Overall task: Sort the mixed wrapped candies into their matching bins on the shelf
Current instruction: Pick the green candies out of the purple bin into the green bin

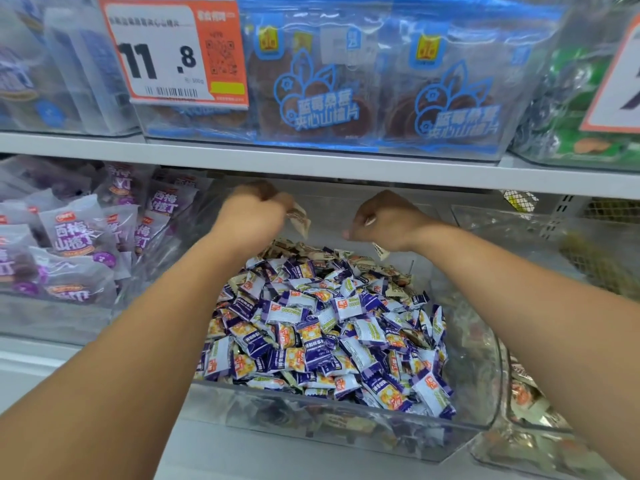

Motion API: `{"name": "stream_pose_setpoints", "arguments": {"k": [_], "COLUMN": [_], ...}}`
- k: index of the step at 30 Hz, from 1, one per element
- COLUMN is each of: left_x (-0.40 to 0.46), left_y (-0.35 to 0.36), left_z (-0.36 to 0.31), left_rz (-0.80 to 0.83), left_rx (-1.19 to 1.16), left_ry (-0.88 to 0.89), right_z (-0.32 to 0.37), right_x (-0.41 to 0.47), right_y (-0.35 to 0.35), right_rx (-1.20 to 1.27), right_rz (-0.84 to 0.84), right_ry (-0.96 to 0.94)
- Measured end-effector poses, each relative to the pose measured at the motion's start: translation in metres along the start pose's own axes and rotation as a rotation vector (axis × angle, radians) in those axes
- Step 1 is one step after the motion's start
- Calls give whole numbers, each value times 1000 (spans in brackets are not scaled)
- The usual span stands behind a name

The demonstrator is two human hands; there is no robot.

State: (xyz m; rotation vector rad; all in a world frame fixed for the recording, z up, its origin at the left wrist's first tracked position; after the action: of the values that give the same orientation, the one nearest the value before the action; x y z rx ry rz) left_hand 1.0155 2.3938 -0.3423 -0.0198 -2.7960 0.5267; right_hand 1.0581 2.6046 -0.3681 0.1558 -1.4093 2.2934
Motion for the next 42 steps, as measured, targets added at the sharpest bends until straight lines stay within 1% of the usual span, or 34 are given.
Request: {"name": "stream_pose_setpoints", "arguments": {"k": [2, 4, 5, 7, 9, 11, 12, 14, 16, 17, 19, 22, 24, 27, 29, 31, 34, 36, 37, 39, 42], "left_x": [1, -1, 0, 1, 0, 3, 6, 14, 17, 17, 15, 15, 18, 20, 21, 23, 30, 33, 32, 27, 18], "left_y": [-12, -18, -19, -22, -21, -20, -21, -23, -22, -22, -18, -12, -9, -3, 4, 7, 3, -2, -6, -16, -31], "left_z": [4, 13, 16, 17, 15, 19, 21, 25, 33, 36, 39, 45, 47, 48, 49, 46, 44, 45, 43, 36, 22], "left_rz": [-67, -87, -93, -86, -66, -58, -55, -18, 73, 109, 176, 244, 242, 244, 246, 204, 131, 99, 80, 36, -53], "left_rx": [-107, -184, -210, -234, -243, -242, -174, 123, 383, 456, 538, 656, 676, 652, 700, 721, 717, 653, 582, 370, 101], "left_ry": [-73, -155, -189, -212, -196, -201, -173, -37, 57, 86, 160, 239, 253, 241, 251, 243, 209, 200, 196, 163, 81], "right_z": [3, 14, 22, 37, 44, 44, 42, 39, 33, 31, 28, 31, 31, 32, 34, 34, 39, 42, 43, 44, 42], "right_x": [0, 4, 6, 6, 5, 5, 6, 9, 11, 10, 9, 7, 5, 3, 1, -2, -3, -1, 1, 3, 0], "right_y": [2, 3, 7, 27, 53, 66, 69, 71, 70, 68, 64, 60, 60, 61, 60, 57, 50, 44, 41, 37, 37], "right_rx": [36, 109, 125, 80, -39, -104, -107, -115, -130, -121, -55, 121, 194, 196, 226, 273, 291, 314, 321, 326, 327], "right_rz": [6, -9, 24, 179, 345, 424, 435, 429, 425, 434, 449, 450, 446, 435, 431, 416, 370, 313, 280, 247, 250], "right_ry": [6, -27, -49, -105, -134, -103, -85, -87, -111, -115, -108, -69, -38, -41, -31, -14, -59, -89, -100, -110, -91]}}
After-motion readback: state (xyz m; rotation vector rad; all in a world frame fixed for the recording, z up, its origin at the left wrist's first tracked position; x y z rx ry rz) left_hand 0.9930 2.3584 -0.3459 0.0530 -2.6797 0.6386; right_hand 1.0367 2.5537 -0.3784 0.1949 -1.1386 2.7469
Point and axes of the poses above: each hand's wrist, its own x-axis towards the middle knuckle, its own y-axis out of the palm, z = x × y, the point moved 8 cm from there along x, towards the middle knuckle, and after that the axes turned 15 degrees about -z, right-handed, at the moved point
